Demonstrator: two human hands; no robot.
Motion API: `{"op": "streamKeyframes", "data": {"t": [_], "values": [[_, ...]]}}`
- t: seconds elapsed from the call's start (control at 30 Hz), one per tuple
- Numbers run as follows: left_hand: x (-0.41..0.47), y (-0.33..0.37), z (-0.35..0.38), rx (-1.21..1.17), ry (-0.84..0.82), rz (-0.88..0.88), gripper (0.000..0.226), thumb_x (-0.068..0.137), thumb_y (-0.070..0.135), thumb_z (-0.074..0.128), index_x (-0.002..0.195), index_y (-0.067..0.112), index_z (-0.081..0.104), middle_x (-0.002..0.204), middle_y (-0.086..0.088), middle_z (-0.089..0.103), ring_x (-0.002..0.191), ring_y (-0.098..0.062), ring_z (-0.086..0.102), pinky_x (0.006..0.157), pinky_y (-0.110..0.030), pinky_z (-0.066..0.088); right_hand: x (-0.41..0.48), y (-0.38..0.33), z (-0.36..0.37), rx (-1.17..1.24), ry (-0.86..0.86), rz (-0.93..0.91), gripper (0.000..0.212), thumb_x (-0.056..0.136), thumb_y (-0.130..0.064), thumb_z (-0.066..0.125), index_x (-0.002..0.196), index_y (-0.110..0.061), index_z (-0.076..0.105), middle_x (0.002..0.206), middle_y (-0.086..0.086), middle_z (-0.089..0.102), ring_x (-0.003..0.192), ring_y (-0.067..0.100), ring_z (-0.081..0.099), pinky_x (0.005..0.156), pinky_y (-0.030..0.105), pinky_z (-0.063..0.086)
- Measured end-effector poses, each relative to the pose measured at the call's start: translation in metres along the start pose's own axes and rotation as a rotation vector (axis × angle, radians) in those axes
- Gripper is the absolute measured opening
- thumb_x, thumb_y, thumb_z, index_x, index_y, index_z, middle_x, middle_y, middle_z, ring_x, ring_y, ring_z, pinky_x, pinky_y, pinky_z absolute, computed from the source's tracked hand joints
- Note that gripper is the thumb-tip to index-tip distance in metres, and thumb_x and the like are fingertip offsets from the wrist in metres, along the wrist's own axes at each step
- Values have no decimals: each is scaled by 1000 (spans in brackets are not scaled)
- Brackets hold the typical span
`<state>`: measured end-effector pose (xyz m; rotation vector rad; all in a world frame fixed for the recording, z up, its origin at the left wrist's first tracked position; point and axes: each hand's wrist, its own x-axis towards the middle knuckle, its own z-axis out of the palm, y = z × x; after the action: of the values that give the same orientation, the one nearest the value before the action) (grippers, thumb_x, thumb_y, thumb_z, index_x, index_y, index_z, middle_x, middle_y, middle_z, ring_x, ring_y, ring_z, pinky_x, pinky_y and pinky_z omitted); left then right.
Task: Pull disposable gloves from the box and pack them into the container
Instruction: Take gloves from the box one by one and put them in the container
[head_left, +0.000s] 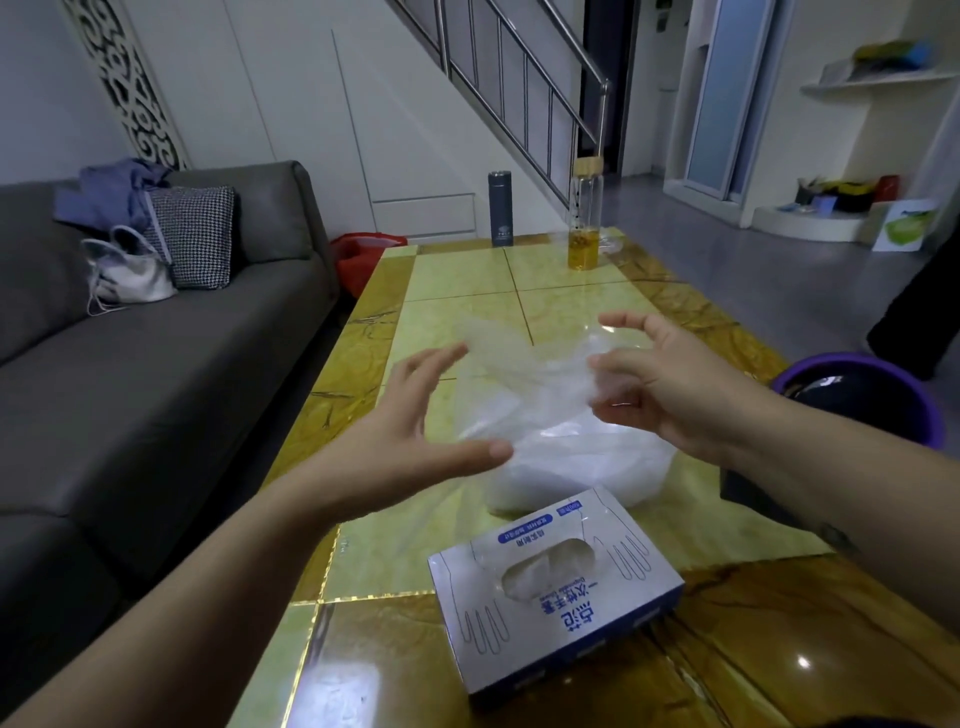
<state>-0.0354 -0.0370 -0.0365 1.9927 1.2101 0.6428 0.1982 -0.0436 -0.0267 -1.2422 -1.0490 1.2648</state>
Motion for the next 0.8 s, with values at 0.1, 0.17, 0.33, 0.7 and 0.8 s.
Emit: {"op": "streamKeyframes", "data": {"t": [0.1, 0.17, 0.33, 0.7, 0.8], "values": [[-3, 21, 16, 123, 120, 156, 72, 63, 66, 69, 124, 51, 34, 123, 36, 31, 107, 25, 32, 89, -2, 24, -2, -6, 9, -20, -13, -19, 40, 91, -2, 54, 123, -24, 47, 50, -1, 61, 52, 15, 64, 58, 29, 55], [5, 26, 25, 133, 236, 226, 39, 74, 50, 70, 106, 45, 47, 105, 34, 49, 97, 27, 42, 78, 1, 34, -4, -10, 14, -41, -46, -11, 34, 92, -3, 54, 121, -20, 51, 51, 0, 62, 53, 16, 65, 58, 29, 56], [19, 31, 9, -233, 217, 65, 8, 89, 21, 61, 90, 14, 64, 78, 5, 71, 76, -6, 69, 79, -26, 54, -12, -24, 6, -399, -116, -39, 61, 64, -66, 63, 100, -17, 70, 89, 0, 56, 72, 13, 55, 74, 28, 49], [75, 26, -6, -466, 203, -162, 13, 94, 20, 58, 100, 10, 64, 81, 2, 63, 67, -7, 52, 55, -11, 48, 19, -3, -1, -496, 71, -316, 35, 83, -16, 72, 111, -20, 52, 83, 5, 64, 71, 14, 64, 60, 19, 47], [98, -1, -12, -221, 452, -247, 13, 95, 25, 56, 100, 15, 63, 93, 0, 64, 68, -8, 50, 61, -19, 45, 40, 9, -13, -541, 180, -225, 41, 84, -15, 71, 116, -18, 46, 87, 6, 60, 72, 17, 60, 56, 22, 45]]}}
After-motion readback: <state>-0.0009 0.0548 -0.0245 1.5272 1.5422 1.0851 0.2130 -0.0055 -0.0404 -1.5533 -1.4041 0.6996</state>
